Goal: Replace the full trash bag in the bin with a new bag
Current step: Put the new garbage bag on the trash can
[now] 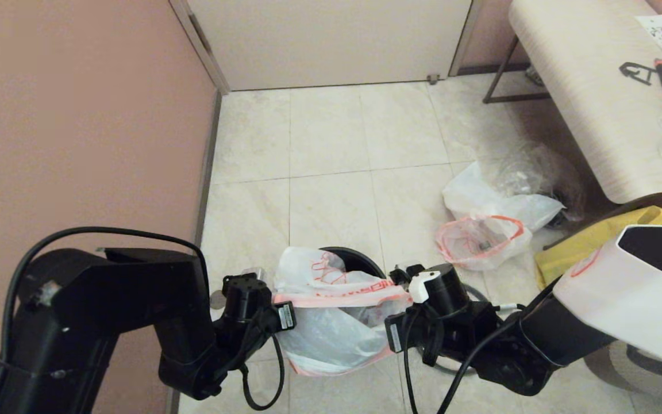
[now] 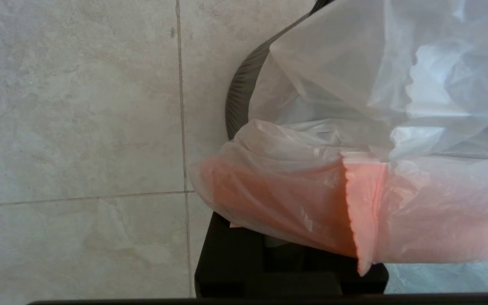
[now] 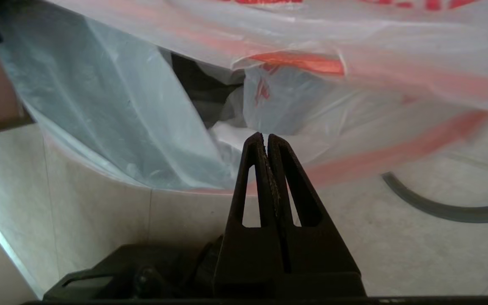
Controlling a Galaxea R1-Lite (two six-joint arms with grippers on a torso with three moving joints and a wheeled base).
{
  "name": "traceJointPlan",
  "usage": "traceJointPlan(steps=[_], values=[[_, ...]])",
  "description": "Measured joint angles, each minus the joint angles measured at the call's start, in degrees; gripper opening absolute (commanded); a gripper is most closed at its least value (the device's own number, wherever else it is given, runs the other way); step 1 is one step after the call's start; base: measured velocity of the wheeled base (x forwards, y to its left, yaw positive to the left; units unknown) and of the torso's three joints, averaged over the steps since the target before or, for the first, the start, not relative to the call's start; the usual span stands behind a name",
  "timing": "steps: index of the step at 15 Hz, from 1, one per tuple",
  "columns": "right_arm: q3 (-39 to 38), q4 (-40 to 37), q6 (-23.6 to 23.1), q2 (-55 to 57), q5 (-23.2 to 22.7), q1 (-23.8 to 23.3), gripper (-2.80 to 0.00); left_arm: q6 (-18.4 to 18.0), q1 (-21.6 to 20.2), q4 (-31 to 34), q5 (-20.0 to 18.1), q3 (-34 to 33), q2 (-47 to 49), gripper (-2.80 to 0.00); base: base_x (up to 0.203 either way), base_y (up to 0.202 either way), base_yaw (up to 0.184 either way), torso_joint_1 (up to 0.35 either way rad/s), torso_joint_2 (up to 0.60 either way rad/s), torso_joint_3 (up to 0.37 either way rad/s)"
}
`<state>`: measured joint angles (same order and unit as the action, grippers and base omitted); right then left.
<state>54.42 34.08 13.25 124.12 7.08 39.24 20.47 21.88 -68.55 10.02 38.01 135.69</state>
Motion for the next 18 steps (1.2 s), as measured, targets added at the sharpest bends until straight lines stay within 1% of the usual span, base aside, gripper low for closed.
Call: traceJointPlan(steps=[2,6,10,14,18], values=[[4.04,1.49,0.09,3.18,-0.06,-0.55,-2.8,-0.05,0.17,0.01,0.01,-0.01,0.2,-2.8,0.0,0.0,0.0,0.0,0.0,0.0],[14.69,2.77,0.31,8.72,0.16,-1.45,-2.8,-0.11,0.17,0.02,0.0,-0.01,0.33,-2.8,0.0,0.0,0.0,0.0,0.0,0.0],[20.63,2.31,0.44,9.29,0.85,-3.25,-2.8,-0.27,0.2,0.02,0.01,0.0,0.46,-2.8,0.0,0.0,0.0,0.0,0.0,0.0],[25.88,-0.13,0.46,10.2,0.72,-5.23,-2.8,-0.38,0.24,0.0,0.04,0.27,0.63,-2.8,0.0,0.0,0.0,0.0,0.0,0.0],[37.34,-6.15,0.5,14.52,-0.75,-7.07,-2.8,-0.38,0.88,-0.22,0.01,0.29,0.66,-2.8,0.0,0.0,0.0,0.0,0.0,0.0]])
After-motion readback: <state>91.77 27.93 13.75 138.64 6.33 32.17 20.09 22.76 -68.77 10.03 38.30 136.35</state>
